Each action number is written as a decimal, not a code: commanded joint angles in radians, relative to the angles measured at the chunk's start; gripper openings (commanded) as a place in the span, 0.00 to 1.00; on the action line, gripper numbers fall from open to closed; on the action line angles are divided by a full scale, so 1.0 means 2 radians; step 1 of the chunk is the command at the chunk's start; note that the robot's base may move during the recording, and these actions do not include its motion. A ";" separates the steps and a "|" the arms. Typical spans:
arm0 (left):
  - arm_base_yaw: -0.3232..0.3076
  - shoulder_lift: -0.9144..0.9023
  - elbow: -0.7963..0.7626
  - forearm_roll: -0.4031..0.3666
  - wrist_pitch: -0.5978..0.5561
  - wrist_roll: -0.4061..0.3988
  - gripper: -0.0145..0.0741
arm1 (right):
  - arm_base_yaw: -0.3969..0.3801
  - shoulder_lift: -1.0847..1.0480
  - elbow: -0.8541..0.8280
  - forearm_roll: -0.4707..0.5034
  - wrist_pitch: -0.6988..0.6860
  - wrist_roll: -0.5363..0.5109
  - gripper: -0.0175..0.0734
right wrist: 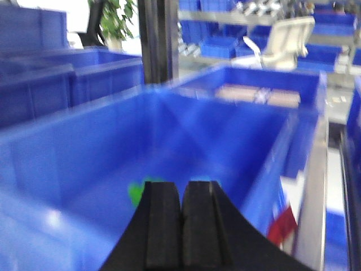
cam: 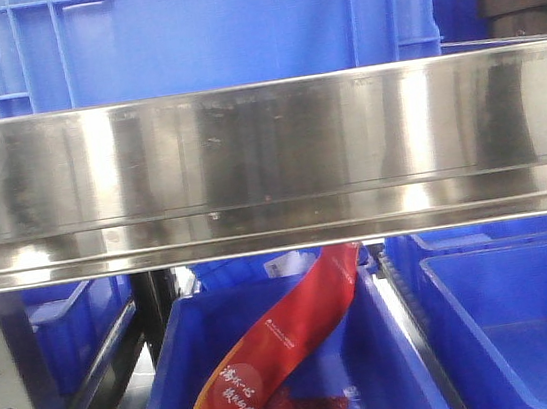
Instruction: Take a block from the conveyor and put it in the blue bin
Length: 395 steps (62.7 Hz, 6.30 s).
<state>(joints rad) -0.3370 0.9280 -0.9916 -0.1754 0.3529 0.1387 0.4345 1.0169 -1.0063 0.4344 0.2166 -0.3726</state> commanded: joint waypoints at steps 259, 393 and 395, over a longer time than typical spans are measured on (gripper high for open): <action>0.002 -0.280 0.204 -0.025 -0.043 -0.001 0.04 | -0.174 -0.508 0.503 -0.203 -0.112 0.218 0.01; 0.161 -0.464 0.496 0.067 -0.135 -0.031 0.04 | -0.174 -0.508 0.503 -0.186 -0.113 0.178 0.01; 0.167 -0.464 0.496 0.067 -0.137 -0.031 0.04 | -0.174 -0.508 0.503 -0.186 -0.113 0.178 0.01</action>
<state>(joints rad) -0.0305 0.0070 0.0000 -0.0323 0.1091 0.0800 0.0895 0.0039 0.0006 0.0626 0.0133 -0.0152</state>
